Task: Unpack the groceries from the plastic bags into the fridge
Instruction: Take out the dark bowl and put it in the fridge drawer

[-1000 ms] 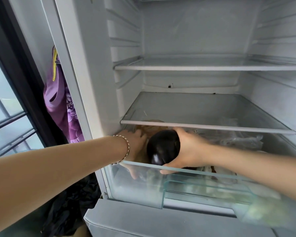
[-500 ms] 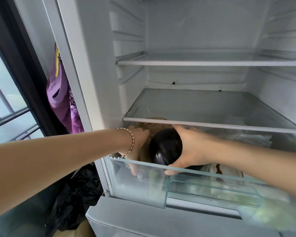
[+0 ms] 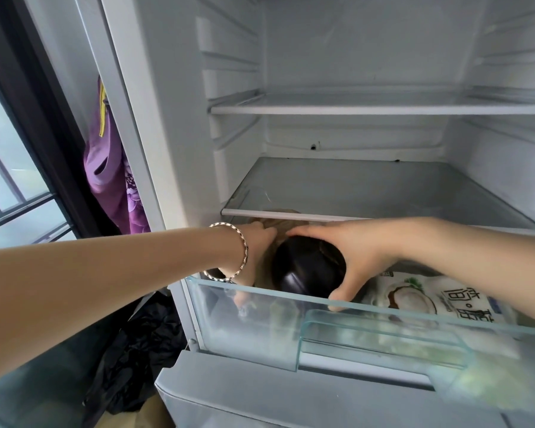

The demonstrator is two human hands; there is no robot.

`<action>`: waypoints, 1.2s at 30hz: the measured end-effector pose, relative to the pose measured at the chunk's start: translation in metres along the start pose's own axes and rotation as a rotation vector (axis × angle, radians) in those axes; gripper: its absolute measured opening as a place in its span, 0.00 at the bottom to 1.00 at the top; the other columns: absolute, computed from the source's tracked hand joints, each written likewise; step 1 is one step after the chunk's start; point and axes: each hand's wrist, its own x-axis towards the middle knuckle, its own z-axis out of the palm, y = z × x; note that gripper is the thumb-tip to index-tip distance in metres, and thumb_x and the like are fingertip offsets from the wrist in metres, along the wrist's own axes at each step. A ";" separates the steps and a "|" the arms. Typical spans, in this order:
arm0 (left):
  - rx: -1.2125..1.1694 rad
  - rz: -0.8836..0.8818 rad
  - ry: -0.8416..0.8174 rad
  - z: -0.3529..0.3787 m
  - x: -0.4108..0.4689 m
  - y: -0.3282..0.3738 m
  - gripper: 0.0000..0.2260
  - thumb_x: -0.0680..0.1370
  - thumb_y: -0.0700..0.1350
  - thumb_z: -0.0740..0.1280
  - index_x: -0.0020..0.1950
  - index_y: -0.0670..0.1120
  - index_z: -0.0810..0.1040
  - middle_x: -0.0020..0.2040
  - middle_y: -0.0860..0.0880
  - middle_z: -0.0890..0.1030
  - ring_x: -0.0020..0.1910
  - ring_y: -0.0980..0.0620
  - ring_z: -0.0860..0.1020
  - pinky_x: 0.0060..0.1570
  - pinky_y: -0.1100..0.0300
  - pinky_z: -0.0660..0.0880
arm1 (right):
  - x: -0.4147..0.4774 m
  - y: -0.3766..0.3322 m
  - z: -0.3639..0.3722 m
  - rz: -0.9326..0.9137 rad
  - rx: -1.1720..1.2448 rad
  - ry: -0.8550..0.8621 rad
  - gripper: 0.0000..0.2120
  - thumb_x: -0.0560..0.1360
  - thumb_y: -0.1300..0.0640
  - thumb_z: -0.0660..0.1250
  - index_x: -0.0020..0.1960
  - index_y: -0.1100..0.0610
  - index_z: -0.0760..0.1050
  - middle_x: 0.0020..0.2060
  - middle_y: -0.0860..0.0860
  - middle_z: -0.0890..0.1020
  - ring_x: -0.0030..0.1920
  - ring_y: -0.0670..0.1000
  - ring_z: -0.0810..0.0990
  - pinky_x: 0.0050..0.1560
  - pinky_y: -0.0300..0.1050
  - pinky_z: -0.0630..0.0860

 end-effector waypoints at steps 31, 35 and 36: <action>-0.080 -0.228 0.034 0.004 -0.002 0.017 0.31 0.68 0.46 0.74 0.64 0.47 0.61 0.62 0.46 0.63 0.56 0.43 0.73 0.41 0.56 0.76 | 0.032 -0.069 0.027 0.518 -0.132 0.051 0.54 0.56 0.21 0.63 0.72 0.52 0.57 0.66 0.65 0.61 0.66 0.68 0.59 0.64 0.69 0.61; -0.023 -0.166 0.061 0.013 0.006 0.012 0.46 0.61 0.52 0.79 0.71 0.48 0.55 0.66 0.45 0.63 0.65 0.41 0.68 0.63 0.49 0.71 | 0.036 -0.075 0.027 0.517 -0.111 0.090 0.59 0.58 0.25 0.68 0.74 0.59 0.51 0.69 0.65 0.58 0.69 0.68 0.56 0.66 0.70 0.55; -0.028 -0.149 0.053 0.012 0.005 0.009 0.50 0.59 0.53 0.80 0.72 0.48 0.53 0.67 0.46 0.63 0.66 0.42 0.68 0.63 0.49 0.70 | 0.033 -0.074 0.025 0.481 -0.091 0.104 0.59 0.59 0.27 0.69 0.75 0.60 0.50 0.70 0.64 0.57 0.70 0.67 0.55 0.68 0.69 0.54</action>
